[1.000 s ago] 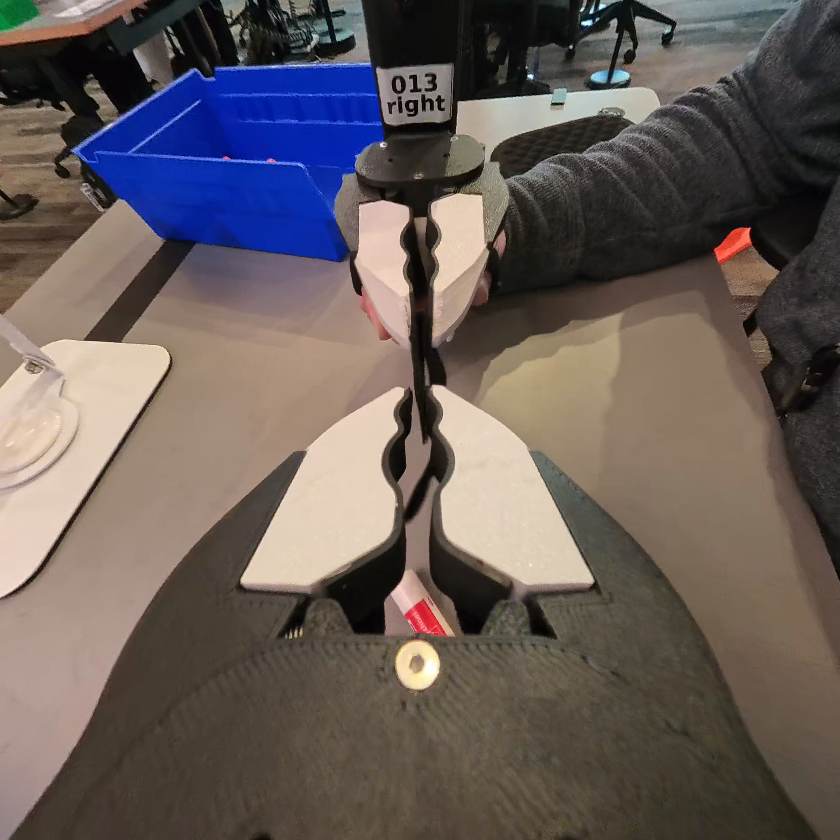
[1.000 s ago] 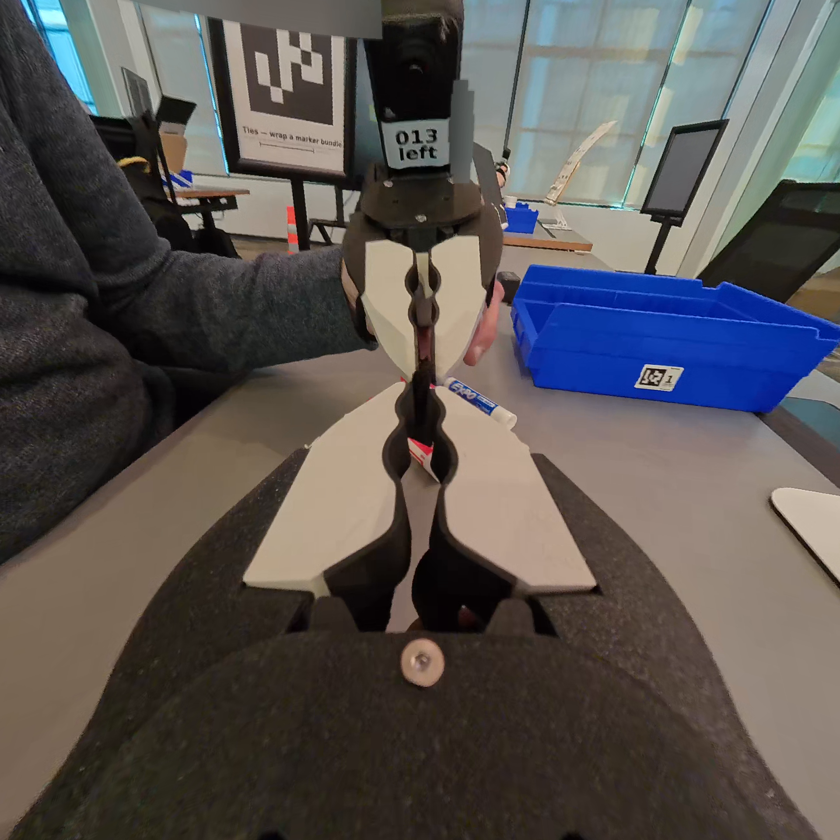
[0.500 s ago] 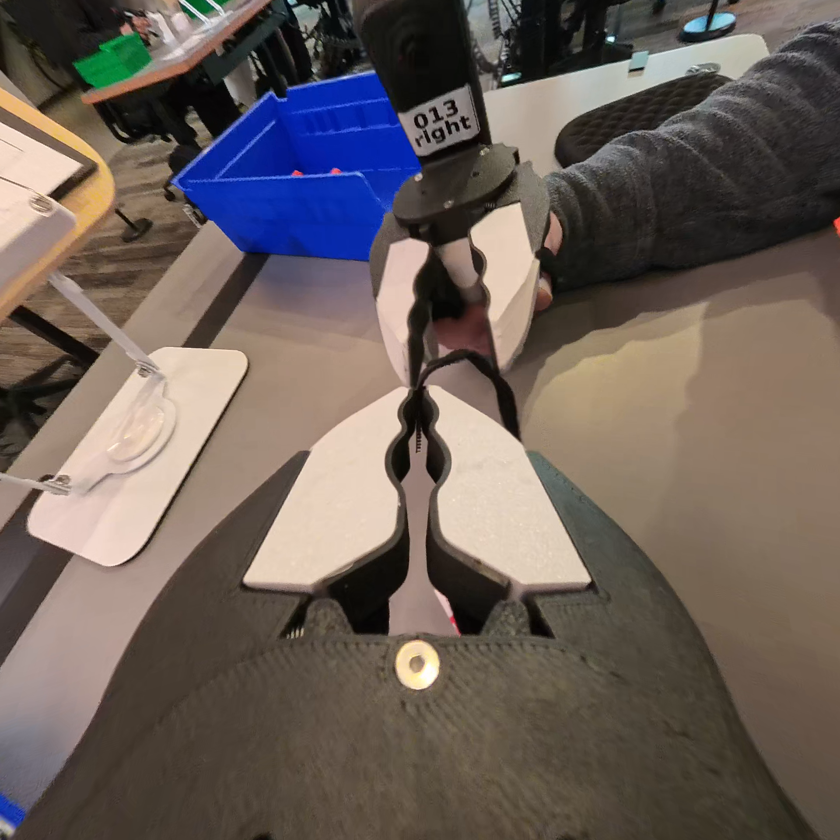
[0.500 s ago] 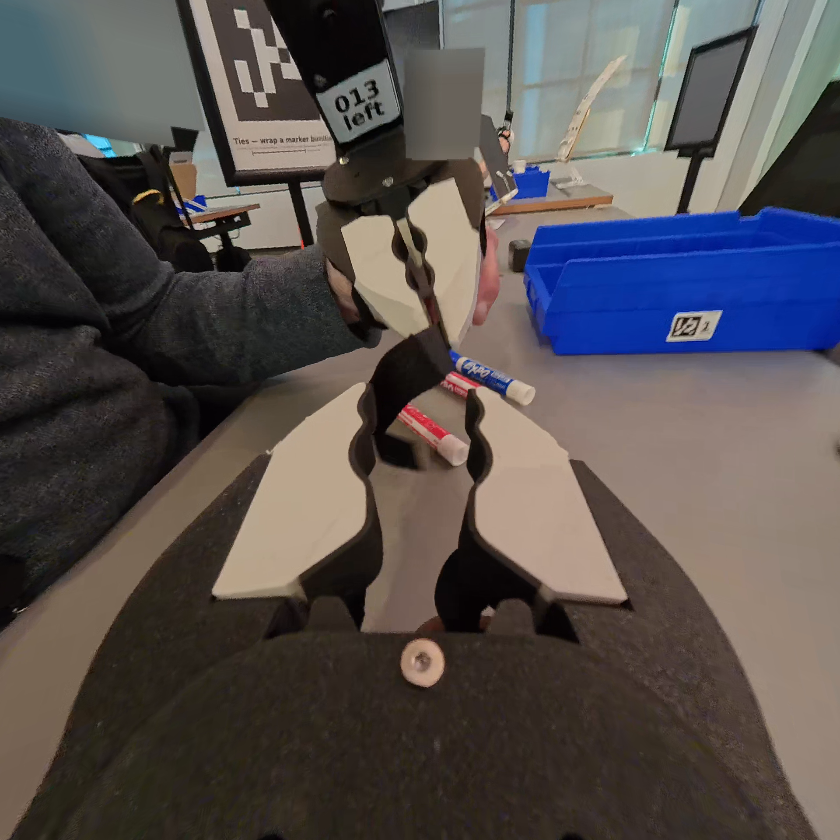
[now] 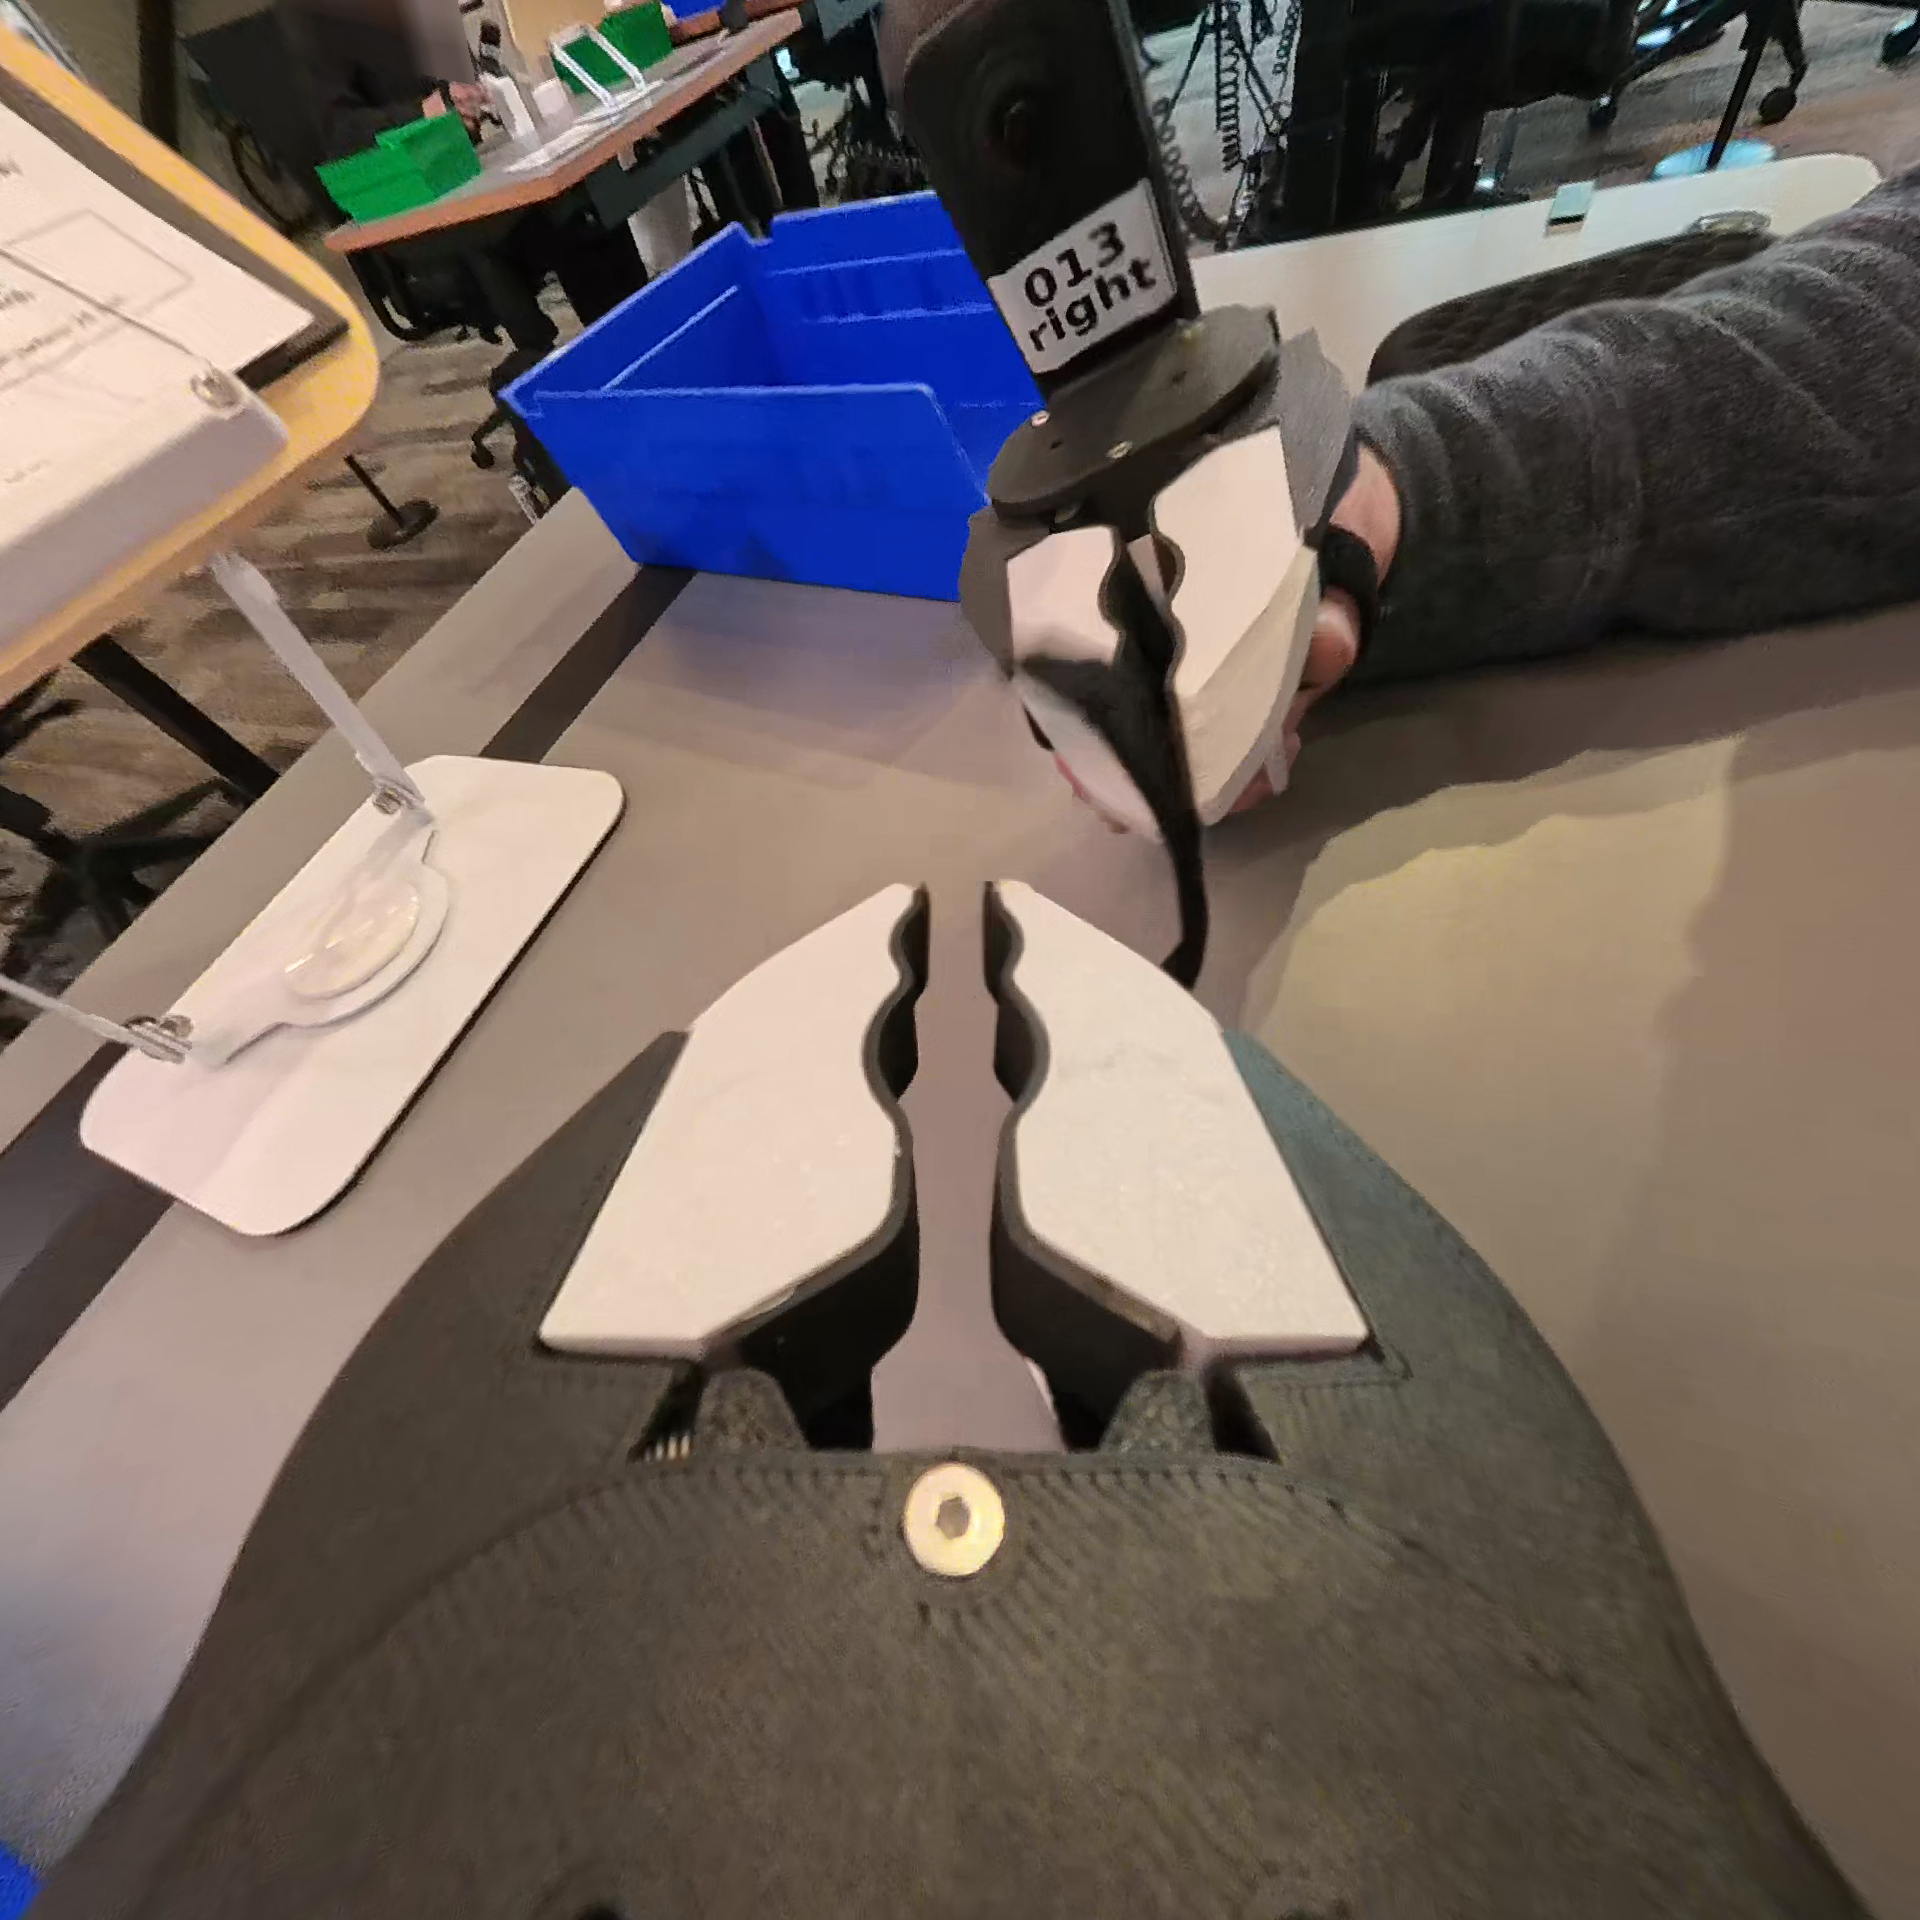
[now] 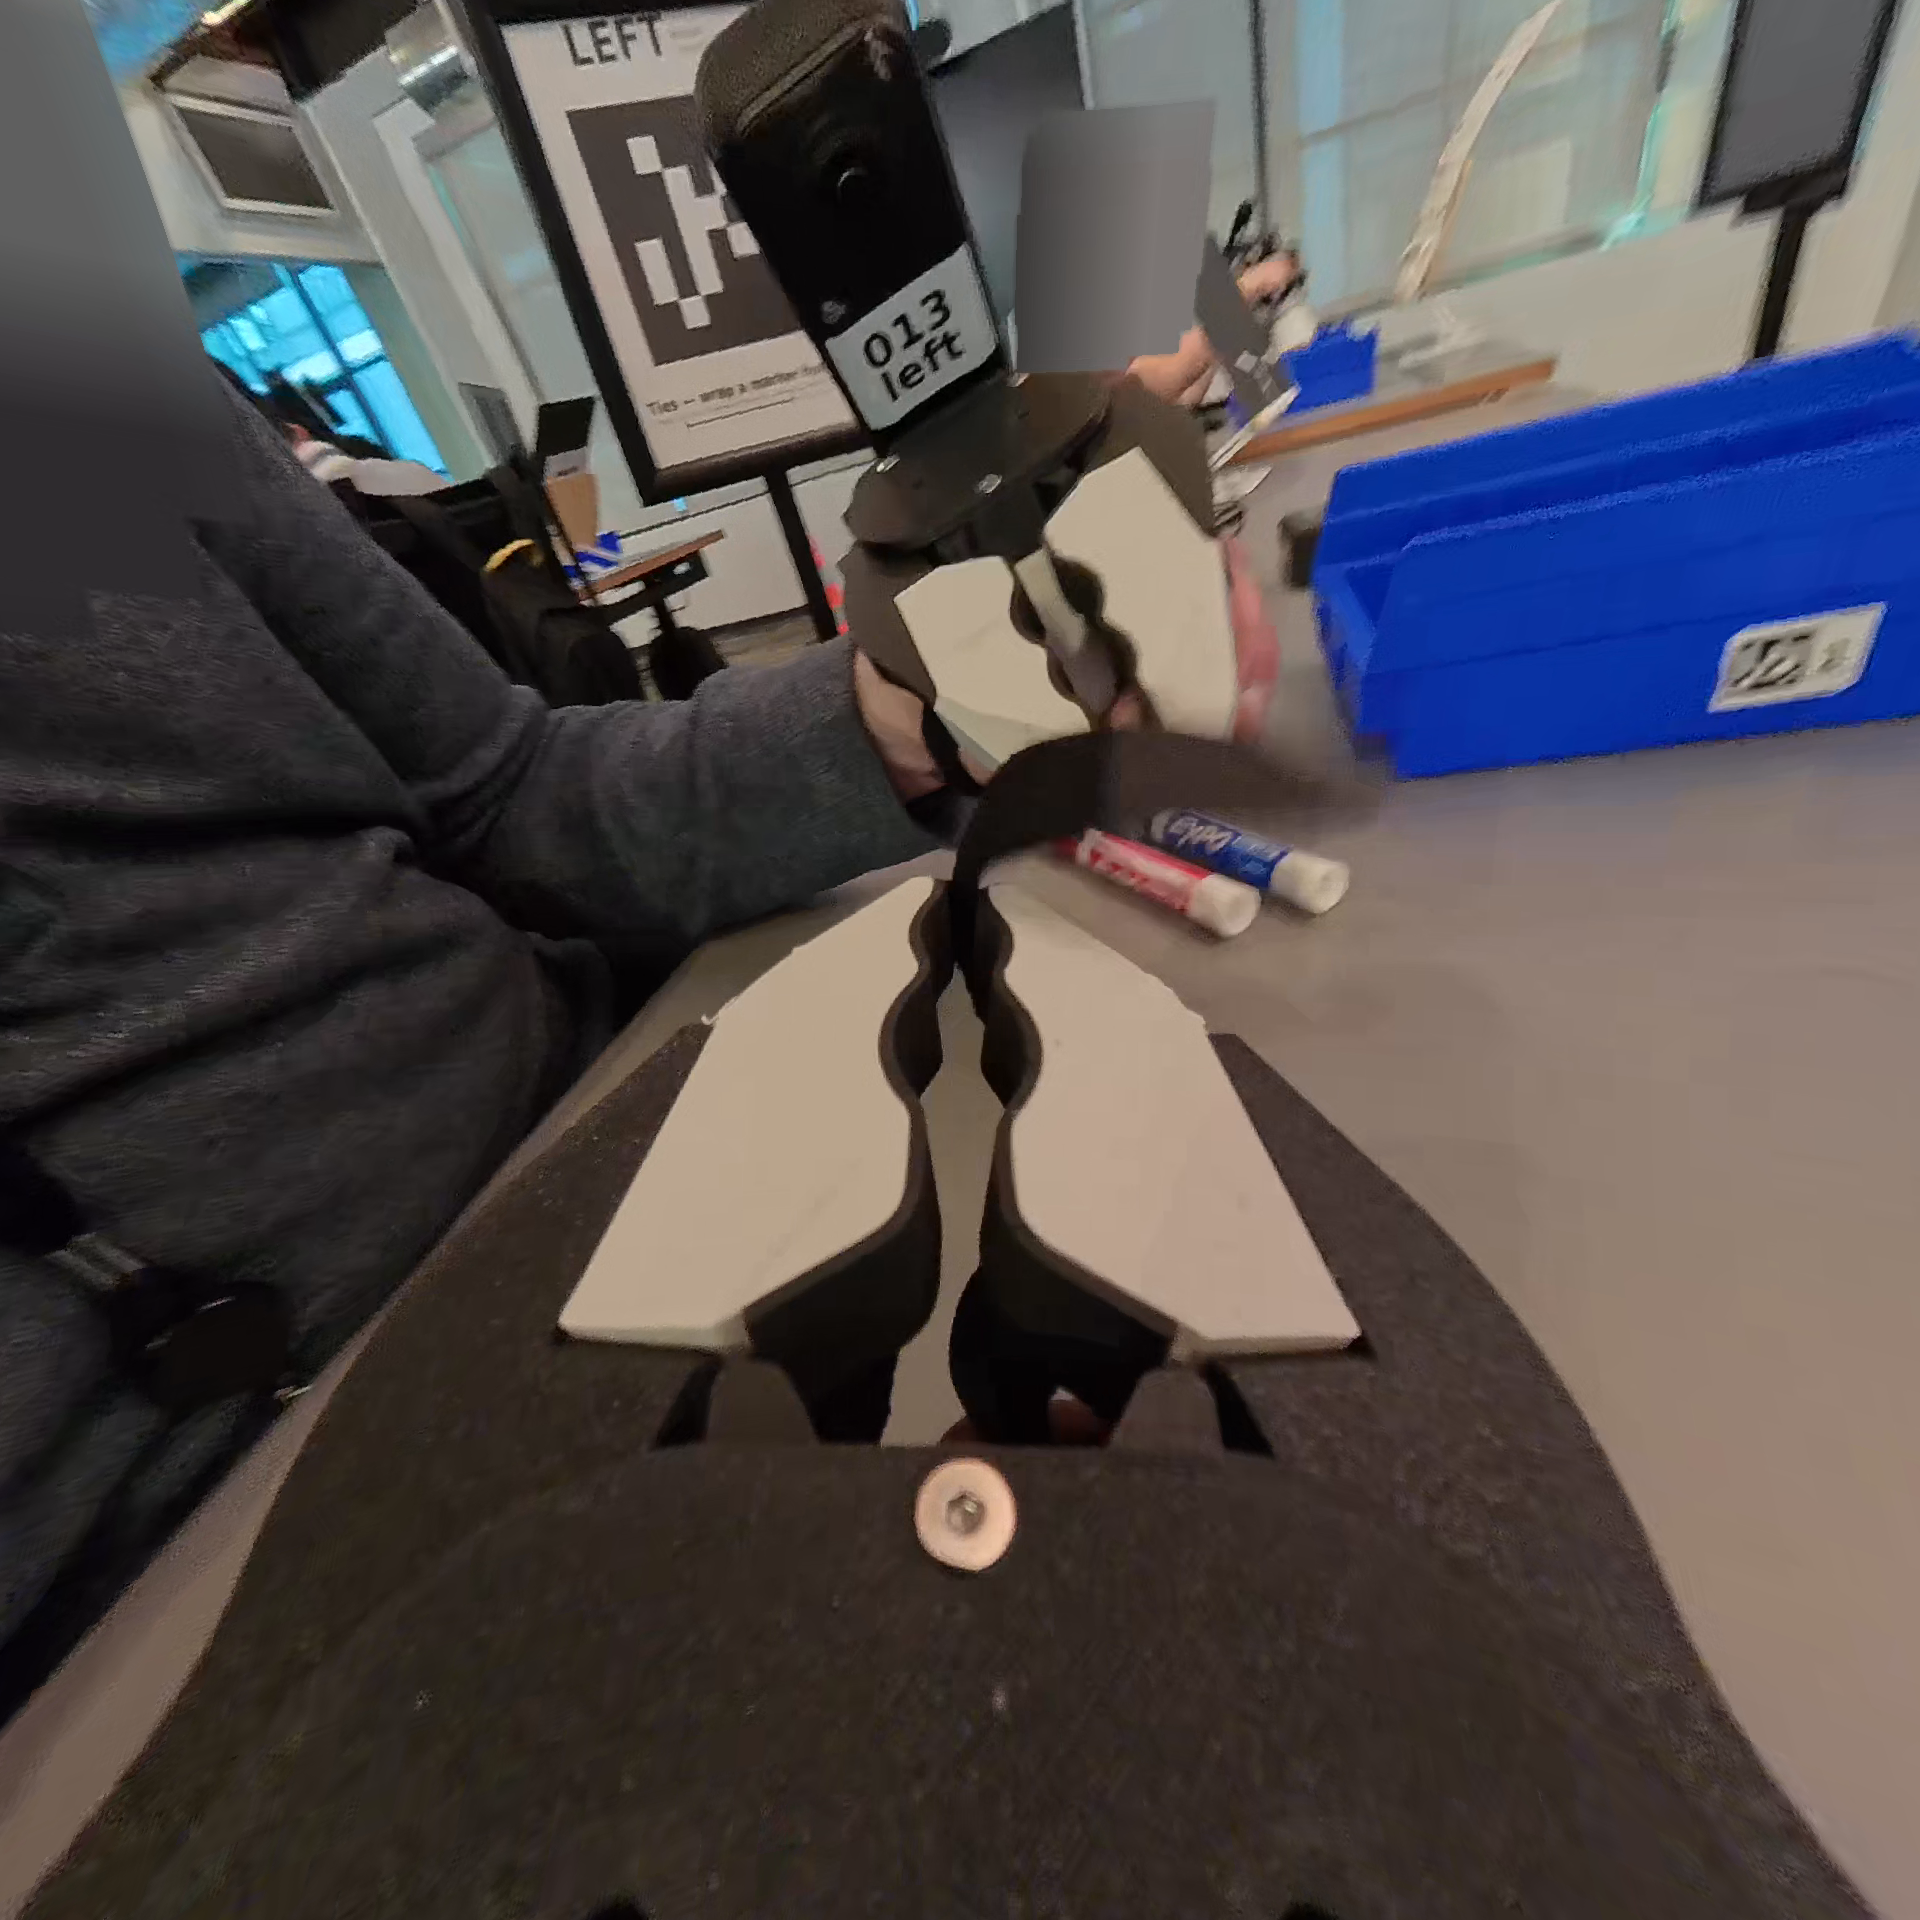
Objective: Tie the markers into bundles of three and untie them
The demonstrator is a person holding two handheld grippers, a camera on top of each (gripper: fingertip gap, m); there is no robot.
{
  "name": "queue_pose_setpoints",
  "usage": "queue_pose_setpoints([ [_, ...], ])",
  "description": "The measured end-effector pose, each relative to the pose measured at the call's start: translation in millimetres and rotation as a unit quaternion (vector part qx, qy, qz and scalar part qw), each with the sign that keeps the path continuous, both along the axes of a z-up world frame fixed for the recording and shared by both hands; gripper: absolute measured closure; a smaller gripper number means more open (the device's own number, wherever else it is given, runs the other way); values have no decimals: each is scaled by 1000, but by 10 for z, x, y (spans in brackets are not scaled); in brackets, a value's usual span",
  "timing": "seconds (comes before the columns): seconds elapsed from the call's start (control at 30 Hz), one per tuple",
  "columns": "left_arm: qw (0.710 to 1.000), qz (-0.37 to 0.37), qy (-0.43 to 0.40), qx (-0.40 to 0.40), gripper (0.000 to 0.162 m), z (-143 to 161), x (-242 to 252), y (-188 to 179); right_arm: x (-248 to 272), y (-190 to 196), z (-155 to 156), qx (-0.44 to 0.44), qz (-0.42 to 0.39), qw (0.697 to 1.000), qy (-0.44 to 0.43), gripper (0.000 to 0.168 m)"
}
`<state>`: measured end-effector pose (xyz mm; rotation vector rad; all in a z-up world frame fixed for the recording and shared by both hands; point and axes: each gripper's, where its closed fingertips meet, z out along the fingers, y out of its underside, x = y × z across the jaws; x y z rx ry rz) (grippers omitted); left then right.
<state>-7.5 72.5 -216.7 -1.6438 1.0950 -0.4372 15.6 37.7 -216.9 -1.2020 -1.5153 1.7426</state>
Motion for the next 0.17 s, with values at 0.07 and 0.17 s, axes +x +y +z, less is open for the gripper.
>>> queue_pose_setpoints([
  [0.07, 1000, -5, -9, -15, 152, -24, -49, -32, 8, 19, -87, -23, 9, 999, -36, 167],
  [0.17, 999, 5, 1, -42, 150, -112, -155, -63, 18, 50, -287, -17, 11, 995, -100, 167],
])
